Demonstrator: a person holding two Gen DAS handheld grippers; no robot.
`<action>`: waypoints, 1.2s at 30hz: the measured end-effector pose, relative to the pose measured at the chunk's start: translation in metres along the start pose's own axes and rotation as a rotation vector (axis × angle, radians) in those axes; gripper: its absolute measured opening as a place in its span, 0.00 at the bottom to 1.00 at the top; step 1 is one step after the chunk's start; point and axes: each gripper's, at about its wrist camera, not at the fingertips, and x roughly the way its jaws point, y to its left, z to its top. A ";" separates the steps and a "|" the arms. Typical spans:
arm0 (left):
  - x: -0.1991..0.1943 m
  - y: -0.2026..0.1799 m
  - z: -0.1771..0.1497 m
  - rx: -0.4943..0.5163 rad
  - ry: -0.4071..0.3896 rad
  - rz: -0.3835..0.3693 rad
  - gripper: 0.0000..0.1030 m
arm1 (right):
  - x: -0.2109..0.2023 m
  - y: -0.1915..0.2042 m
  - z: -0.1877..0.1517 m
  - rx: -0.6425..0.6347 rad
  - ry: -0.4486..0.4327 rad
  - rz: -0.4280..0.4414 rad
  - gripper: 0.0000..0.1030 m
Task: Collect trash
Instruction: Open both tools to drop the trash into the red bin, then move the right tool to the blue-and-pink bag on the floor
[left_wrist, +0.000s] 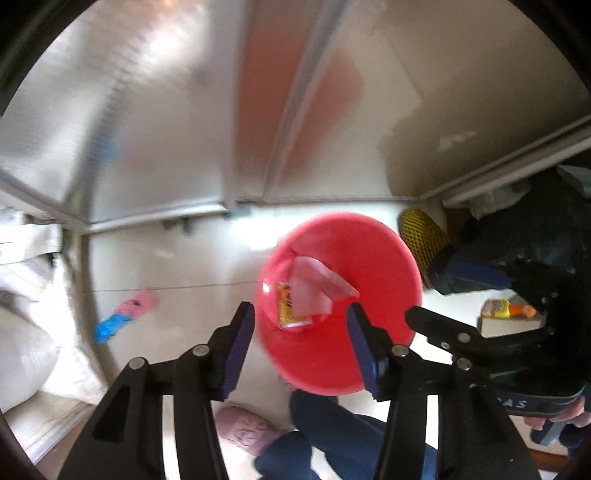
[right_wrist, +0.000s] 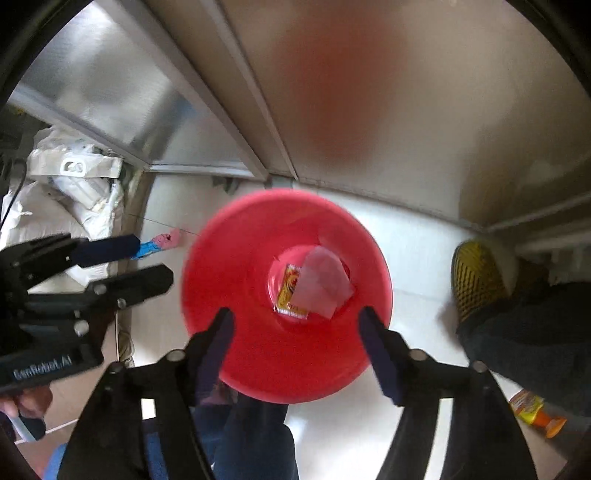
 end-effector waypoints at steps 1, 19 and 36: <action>-0.009 0.006 0.000 -0.009 -0.018 0.016 0.48 | -0.007 0.008 0.004 -0.027 -0.010 0.000 0.71; -0.140 0.133 -0.069 -0.372 -0.191 0.150 1.00 | -0.064 0.161 0.037 -0.490 -0.082 0.096 0.94; -0.111 0.165 -0.133 -0.848 -0.262 0.278 1.00 | -0.018 0.223 0.060 -0.996 -0.042 0.198 0.98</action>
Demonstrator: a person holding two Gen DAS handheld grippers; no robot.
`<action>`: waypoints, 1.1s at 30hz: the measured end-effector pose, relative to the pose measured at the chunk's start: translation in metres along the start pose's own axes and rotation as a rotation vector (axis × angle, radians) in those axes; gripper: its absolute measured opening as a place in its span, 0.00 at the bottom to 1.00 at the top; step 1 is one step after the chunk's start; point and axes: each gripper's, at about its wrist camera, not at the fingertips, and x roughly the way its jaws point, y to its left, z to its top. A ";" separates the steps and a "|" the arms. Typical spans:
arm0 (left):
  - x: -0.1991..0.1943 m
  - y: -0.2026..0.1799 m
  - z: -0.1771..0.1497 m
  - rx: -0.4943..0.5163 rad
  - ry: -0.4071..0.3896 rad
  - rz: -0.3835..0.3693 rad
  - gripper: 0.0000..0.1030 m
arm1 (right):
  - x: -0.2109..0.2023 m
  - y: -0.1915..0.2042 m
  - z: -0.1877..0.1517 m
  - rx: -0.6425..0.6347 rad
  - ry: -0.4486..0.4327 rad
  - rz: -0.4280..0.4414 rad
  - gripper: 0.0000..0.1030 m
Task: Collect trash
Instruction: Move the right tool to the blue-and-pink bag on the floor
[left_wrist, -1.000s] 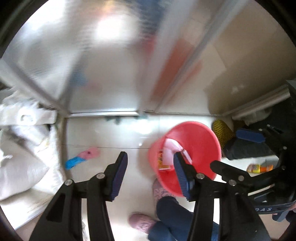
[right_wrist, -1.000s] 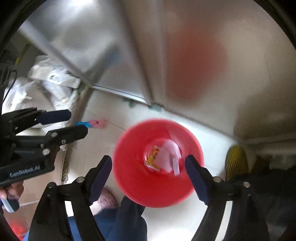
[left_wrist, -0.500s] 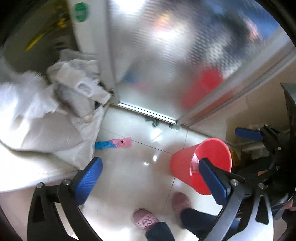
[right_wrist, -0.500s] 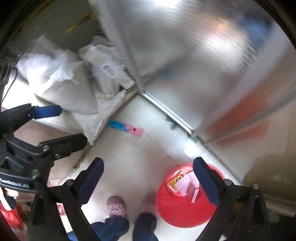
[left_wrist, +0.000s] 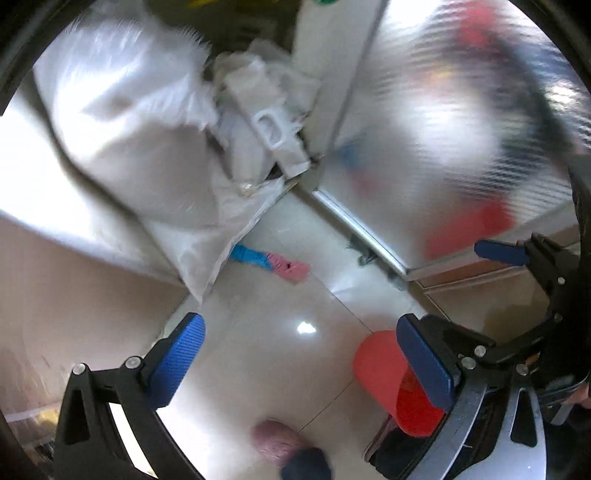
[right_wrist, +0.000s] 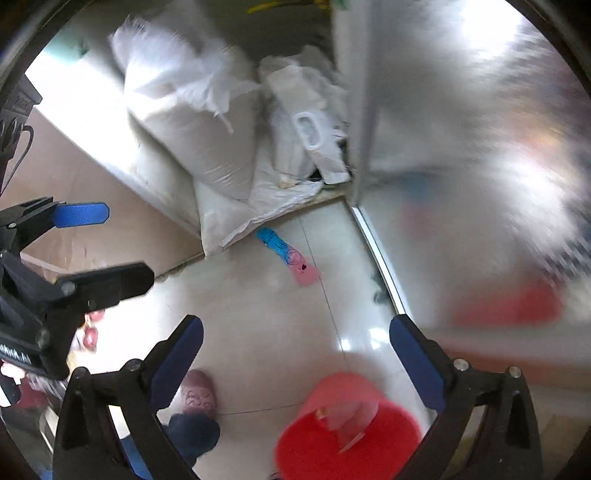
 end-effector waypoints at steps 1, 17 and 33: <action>0.009 0.005 -0.003 -0.023 0.002 -0.009 1.00 | 0.010 0.002 0.001 -0.032 0.004 0.001 0.98; 0.151 0.100 -0.062 -0.270 -0.006 0.064 1.00 | 0.171 0.021 0.012 -0.323 0.089 0.007 0.98; 0.255 0.135 -0.086 -0.384 -0.177 0.133 1.00 | 0.317 0.028 0.024 -0.465 0.043 0.033 0.98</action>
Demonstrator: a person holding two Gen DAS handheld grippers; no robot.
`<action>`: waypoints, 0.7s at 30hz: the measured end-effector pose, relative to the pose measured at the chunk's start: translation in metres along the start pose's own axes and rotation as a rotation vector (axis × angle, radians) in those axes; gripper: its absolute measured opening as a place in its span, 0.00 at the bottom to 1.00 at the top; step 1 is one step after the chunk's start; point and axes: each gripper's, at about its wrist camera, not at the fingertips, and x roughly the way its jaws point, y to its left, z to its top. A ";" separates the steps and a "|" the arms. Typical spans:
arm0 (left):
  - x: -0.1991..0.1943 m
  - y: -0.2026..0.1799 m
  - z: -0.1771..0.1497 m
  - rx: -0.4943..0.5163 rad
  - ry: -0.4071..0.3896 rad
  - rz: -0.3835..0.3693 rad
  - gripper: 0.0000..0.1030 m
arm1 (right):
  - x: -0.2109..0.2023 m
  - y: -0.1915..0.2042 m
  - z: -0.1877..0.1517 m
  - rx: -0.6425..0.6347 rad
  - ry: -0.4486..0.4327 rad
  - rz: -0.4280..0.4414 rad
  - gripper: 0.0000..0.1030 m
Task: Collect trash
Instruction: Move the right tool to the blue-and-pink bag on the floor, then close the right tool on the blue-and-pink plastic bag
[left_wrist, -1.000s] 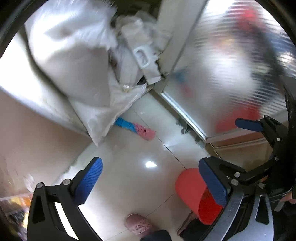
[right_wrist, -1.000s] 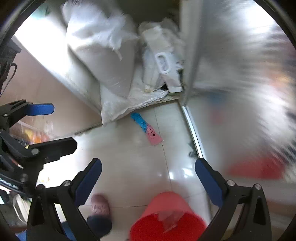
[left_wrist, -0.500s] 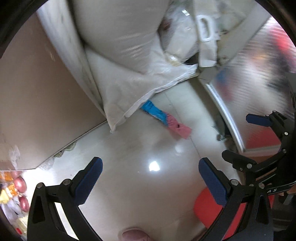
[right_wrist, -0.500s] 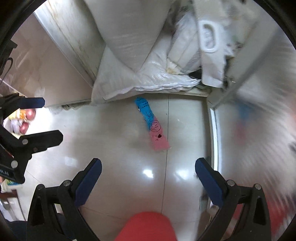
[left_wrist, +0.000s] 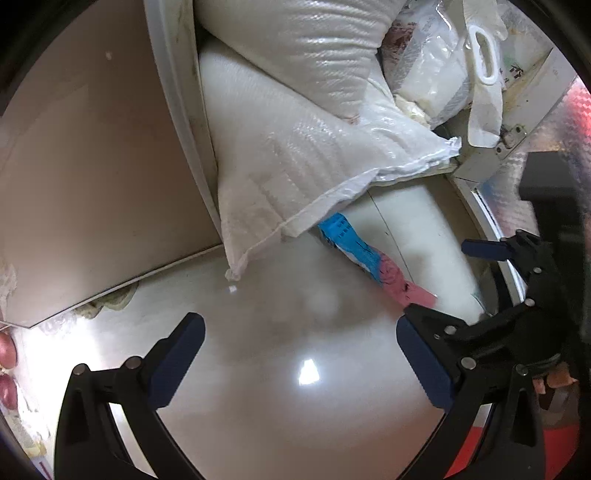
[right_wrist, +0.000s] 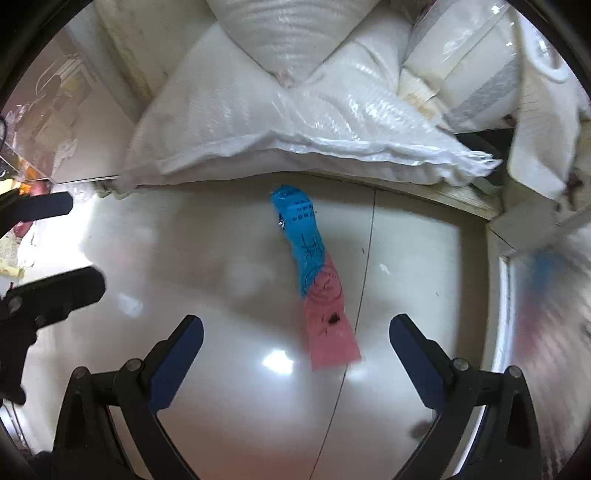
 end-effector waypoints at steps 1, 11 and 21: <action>0.004 0.001 -0.001 -0.005 -0.010 0.000 1.00 | 0.007 0.000 0.000 -0.005 -0.006 -0.009 0.98; 0.028 0.010 -0.009 -0.045 -0.032 -0.025 1.00 | 0.060 -0.014 0.008 -0.011 0.000 -0.015 0.98; 0.041 0.010 -0.020 -0.017 -0.021 -0.031 1.00 | 0.101 -0.013 0.015 -0.067 0.041 -0.045 0.72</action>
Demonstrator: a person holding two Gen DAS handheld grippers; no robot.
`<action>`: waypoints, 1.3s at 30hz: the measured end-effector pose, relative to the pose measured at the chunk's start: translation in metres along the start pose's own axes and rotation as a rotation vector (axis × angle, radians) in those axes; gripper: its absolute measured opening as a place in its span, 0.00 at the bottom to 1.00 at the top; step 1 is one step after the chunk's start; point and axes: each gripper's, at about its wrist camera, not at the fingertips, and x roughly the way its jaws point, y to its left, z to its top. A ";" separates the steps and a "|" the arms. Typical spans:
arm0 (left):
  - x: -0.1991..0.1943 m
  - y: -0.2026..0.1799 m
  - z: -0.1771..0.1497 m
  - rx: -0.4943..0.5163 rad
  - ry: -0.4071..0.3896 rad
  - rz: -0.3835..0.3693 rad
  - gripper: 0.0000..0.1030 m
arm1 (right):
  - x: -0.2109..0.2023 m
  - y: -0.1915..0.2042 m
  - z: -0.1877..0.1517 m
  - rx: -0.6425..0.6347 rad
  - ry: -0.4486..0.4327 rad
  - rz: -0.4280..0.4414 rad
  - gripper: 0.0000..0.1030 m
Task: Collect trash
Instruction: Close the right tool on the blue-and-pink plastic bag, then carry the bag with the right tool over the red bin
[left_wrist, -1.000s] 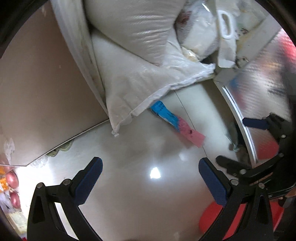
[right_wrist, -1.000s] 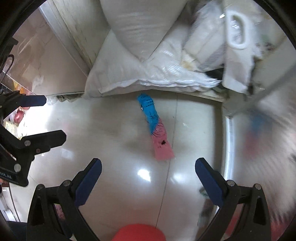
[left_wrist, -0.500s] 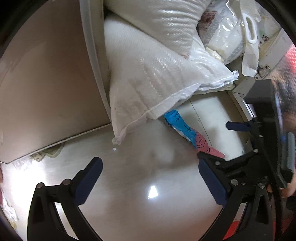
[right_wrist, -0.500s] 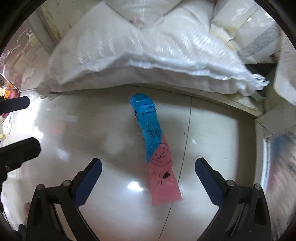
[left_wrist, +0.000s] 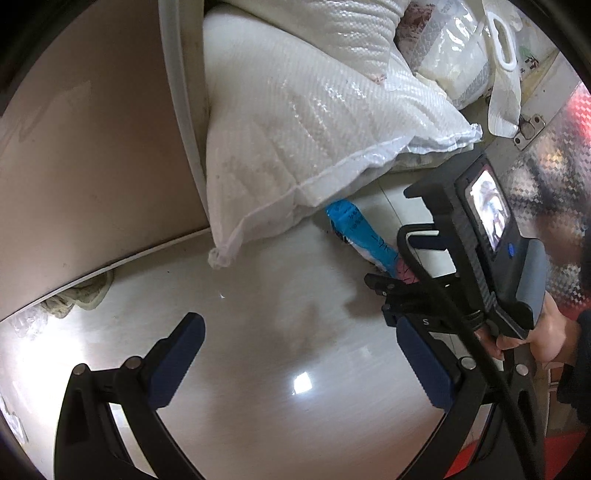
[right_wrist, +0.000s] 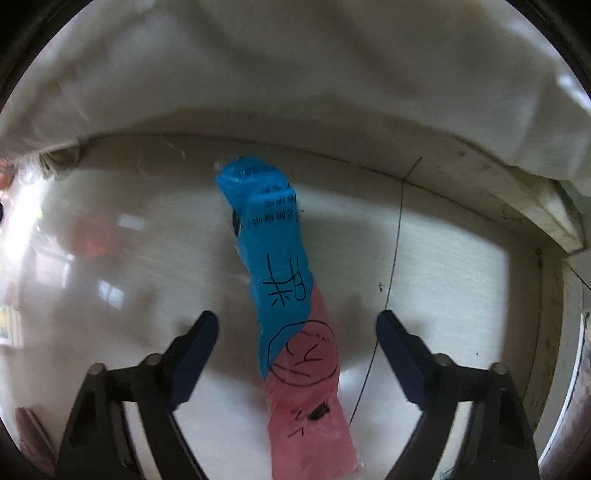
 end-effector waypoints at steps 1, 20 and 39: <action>0.000 0.000 0.000 0.004 0.000 0.000 1.00 | 0.002 -0.001 -0.001 0.007 0.007 0.010 0.70; -0.022 -0.036 0.013 0.115 0.075 0.001 1.00 | -0.064 -0.006 -0.031 0.063 0.028 0.031 0.09; -0.251 -0.118 0.086 0.291 0.120 -0.050 1.00 | -0.367 -0.001 -0.061 0.372 -0.067 0.058 0.08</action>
